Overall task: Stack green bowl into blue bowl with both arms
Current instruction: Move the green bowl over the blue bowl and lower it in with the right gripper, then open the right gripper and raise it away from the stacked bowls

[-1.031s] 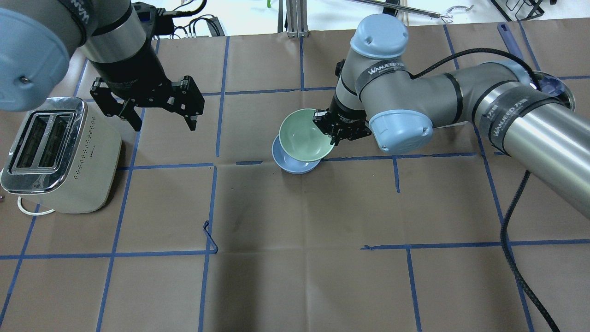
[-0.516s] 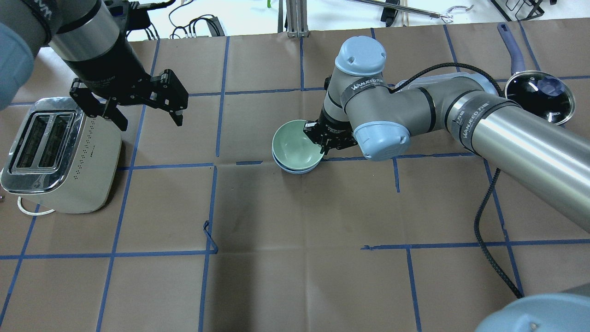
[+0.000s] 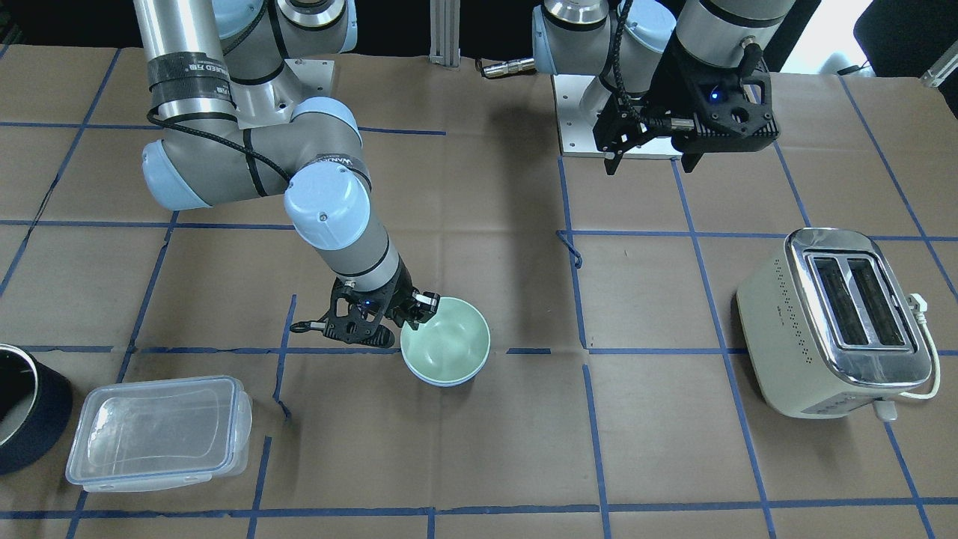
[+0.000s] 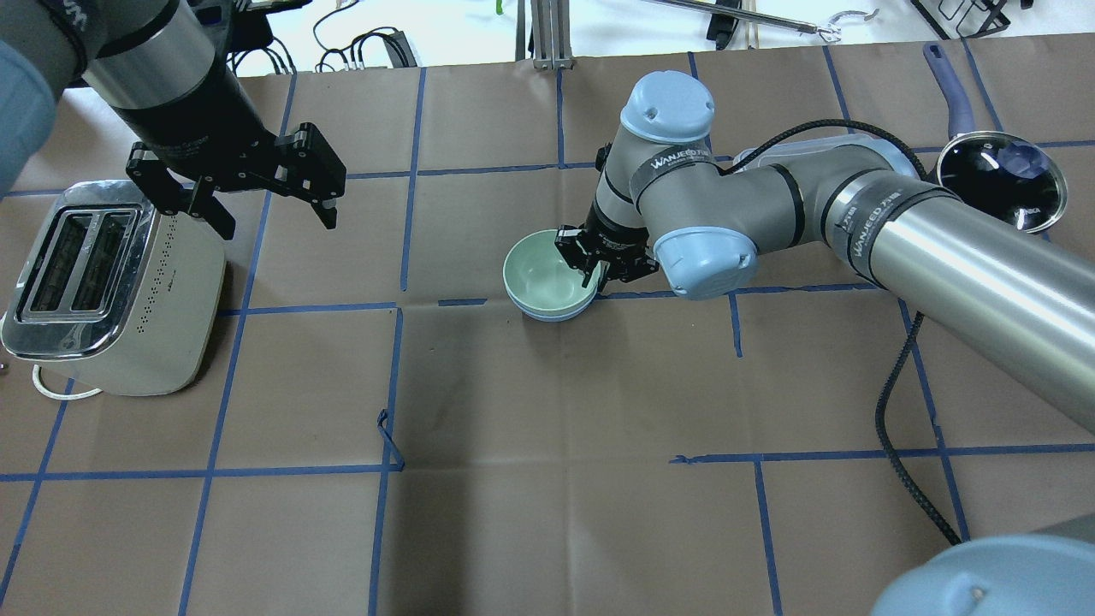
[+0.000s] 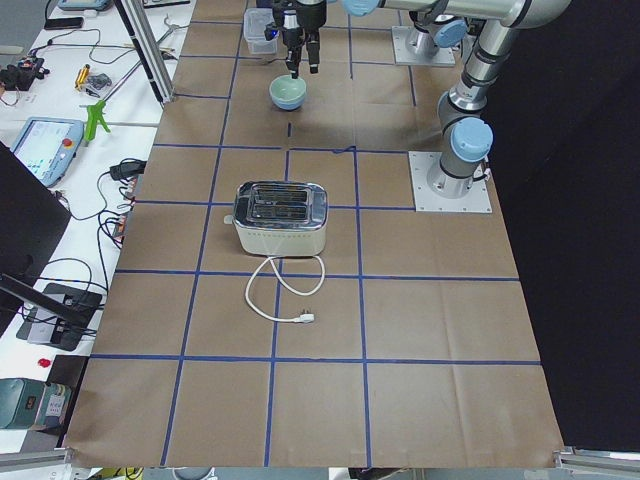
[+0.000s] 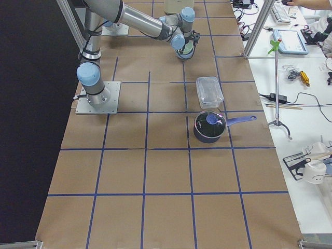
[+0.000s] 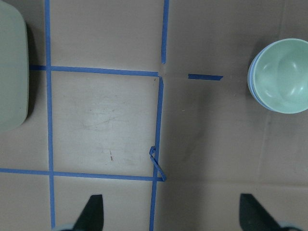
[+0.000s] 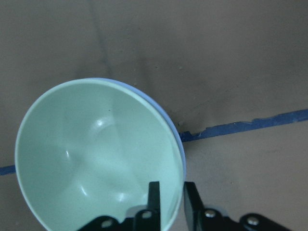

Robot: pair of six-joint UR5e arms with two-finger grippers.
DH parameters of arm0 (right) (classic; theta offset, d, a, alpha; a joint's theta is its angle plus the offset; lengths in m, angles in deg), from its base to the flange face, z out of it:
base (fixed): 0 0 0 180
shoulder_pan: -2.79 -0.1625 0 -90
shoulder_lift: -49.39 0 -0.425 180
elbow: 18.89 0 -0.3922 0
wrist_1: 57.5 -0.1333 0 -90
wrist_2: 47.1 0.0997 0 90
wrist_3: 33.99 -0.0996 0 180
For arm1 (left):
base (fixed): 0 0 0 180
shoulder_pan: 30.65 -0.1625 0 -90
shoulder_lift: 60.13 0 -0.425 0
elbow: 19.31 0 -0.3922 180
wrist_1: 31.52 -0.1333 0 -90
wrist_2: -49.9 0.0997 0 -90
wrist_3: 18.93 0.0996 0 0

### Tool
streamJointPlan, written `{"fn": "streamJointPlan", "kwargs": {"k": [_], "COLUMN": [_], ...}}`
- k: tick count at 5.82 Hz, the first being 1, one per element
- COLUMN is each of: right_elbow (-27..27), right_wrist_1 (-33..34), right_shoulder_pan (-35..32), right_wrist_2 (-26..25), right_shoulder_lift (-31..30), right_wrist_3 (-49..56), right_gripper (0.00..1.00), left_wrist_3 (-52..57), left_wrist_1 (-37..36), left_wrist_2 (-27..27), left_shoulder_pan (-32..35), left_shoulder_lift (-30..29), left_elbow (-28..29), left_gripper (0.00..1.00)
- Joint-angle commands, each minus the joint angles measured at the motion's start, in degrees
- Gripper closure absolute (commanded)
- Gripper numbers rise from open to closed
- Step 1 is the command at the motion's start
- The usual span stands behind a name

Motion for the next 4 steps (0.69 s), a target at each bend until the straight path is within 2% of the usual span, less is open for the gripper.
{"fn": "streamJointPlan", "kwargs": {"k": [1, 3, 4], "right_elbow": [5.8, 16.6, 17.2], "right_wrist_1": [-5.6, -24.4, -32.2], "right_shoulder_pan": [0.9, 4.7, 9.3], "right_wrist_2": [-0.2, -1.8, -3.0], "right_shoulder_lift": [-0.6, -3.5, -7.3], "right_wrist_3": [0.4, 6.9, 14.0], "right_gripper": [0.00, 0.00, 0.00], "left_wrist_3": [0.1, 0.4, 0.4], "left_wrist_1": [-0.1, -0.5, -0.6], "left_wrist_2": [0.4, 0.3, 0.0], "left_shoulder_pan": [0.0, -0.1, -0.1], "left_shoulder_lift": [0.1, -0.2, -0.3], "left_elbow": [0.0, 0.0, 0.0], "left_gripper": [0.02, 0.02, 0.02]}}
